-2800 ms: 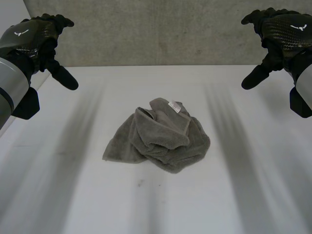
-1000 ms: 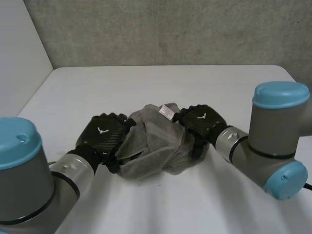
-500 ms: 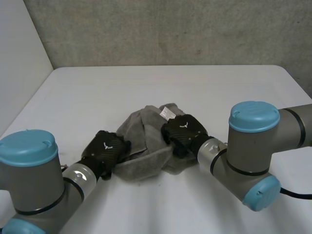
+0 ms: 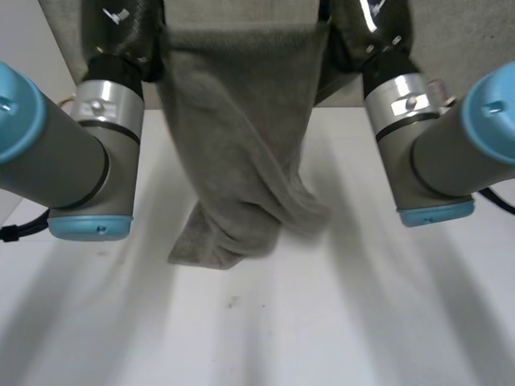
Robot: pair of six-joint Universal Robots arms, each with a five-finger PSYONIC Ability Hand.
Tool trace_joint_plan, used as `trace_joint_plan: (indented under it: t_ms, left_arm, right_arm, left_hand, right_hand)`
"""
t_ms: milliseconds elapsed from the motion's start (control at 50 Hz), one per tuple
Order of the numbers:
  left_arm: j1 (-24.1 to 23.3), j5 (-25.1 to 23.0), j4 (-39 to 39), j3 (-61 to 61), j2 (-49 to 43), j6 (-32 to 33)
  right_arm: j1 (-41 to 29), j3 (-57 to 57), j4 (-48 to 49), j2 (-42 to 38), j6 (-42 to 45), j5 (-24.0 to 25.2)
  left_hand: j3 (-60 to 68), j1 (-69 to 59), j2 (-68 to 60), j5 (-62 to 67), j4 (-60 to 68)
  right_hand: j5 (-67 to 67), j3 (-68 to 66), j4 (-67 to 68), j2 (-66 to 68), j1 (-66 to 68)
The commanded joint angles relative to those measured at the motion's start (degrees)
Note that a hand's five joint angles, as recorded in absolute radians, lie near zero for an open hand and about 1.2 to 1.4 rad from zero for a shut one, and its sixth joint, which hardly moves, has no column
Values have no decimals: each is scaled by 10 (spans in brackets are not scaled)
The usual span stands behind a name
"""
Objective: Fold the towel.
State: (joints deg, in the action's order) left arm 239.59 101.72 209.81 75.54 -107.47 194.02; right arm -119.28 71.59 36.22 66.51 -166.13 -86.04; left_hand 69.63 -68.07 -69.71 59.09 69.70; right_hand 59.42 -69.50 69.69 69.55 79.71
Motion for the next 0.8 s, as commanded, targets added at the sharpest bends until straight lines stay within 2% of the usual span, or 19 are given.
trace_joint_plan:
  t_ms: [20, 40, 60, 100, 160, 200, 260, 360, 380, 400, 420, 440, 460, 480, 660, 700, 720, 760, 800]
  left_arm:
    - [-55, 30, -97, 101, 46, -25]
    - [-68, 30, -123, 138, 52, -24]
    - [-69, 30, -123, 138, 52, -24]
    - [-90, 30, -170, 213, 56, -23]
    - [-103, 30, -203, 265, 56, -26]
    - [-109, 31, -222, 285, 56, -29]
    - [-123, 31, -266, 314, 56, -31]
    - [-143, 30, -311, 323, 57, -50]
    - [-147, 29, -314, 320, 60, -58]
    - [-147, 29, -314, 320, 60, -58]
    - [-147, 26, -314, 317, 65, -66]
    - [-147, 26, -314, 317, 65, -66]
    - [-145, 26, -314, 311, 77, -72]
    - [-142, 26, -313, 302, 89, -72]
    - [-98, -13, -290, 247, 104, -68]
    - [-61, -59, -280, 231, 104, -64]
    - [-61, -59, -280, 231, 104, -64]
    - [-29, -114, -278, 217, 92, -46]
    - [-18, -138, -277, 214, 82, -31]
  right_arm:
    - [4, 68, -97, 41, 4, 49]
    - [4, 74, -162, 38, 5, 68]
    - [4, 74, -163, 38, 5, 69]
    - [4, 85, -288, 30, 11, 89]
    - [5, 87, -350, 20, 27, 89]
    - [19, 106, -451, 8, 83, 86]
    - [42, 138, -510, 9, 141, 86]
    - [62, 187, -488, 16, 168, 88]
    - [62, 188, -488, 16, 168, 88]
    - [67, 202, -472, 20, 168, 88]
    - [75, 216, -455, 26, 168, 87]
    - [75, 216, -454, 26, 168, 87]
    - [84, 228, -436, 31, 169, 86]
    - [94, 239, -419, 36, 169, 86]
    - [129, 308, -321, 62, 171, 92]
    - [128, 318, -306, 63, 172, 92]
    - [128, 326, -296, 63, 173, 92]
    - [128, 330, -290, 63, 173, 92]
    - [129, 332, -289, 62, 173, 93]
  left_hand:
    - [104, -119, -103, 109, 103]
    - [104, -119, -103, 109, 103]
    - [104, -119, -103, 109, 103]
    - [104, -119, -103, 109, 103]
    - [104, -119, -103, 109, 103]
    - [104, -119, -103, 109, 103]
    - [104, -119, -103, 109, 103]
    - [104, -119, -103, 109, 103]
    - [-16, 0, 17, -11, -17]
    - [-17, 2, 18, -12, -18]
    - [-294, 278, 294, -288, -294]
    - [-296, 281, 297, -291, -297]
    - [-525, 509, 525, -519, -525]
    - [-585, 570, 586, -580, -586]
    - [-586, 570, 587, -580, -586]
    - [-582, 567, 583, -577, -583]
    - [-582, 567, 583, -577, -583]
    - [-576, 560, 576, -570, -576]
    - [-572, 557, 573, -567, -573]
  right_hand:
    - [106, -105, 103, 104, 3]
    - [106, -105, 103, 104, 3]
    - [106, -105, 103, 104, 3]
    - [106, -105, 103, 104, 3]
    - [106, -105, 103, 104, 3]
    - [106, -105, 103, 104, 3]
    - [106, -105, 103, 104, 3]
    - [106, -105, 103, 104, 3]
    - [106, -105, 103, 104, 3]
    - [106, -105, 103, 104, 3]
    - [106, -105, 103, 104, 3]
    - [106, -105, 103, 104, 3]
    - [106, -105, 103, 104, 3]
    - [106, -105, 103, 104, 3]
    - [106, -105, 103, 104, 3]
    - [106, -105, 103, 104, 3]
    - [106, -105, 103, 104, 3]
    - [106, -105, 103, 104, 3]
    - [106, -105, 103, 104, 3]
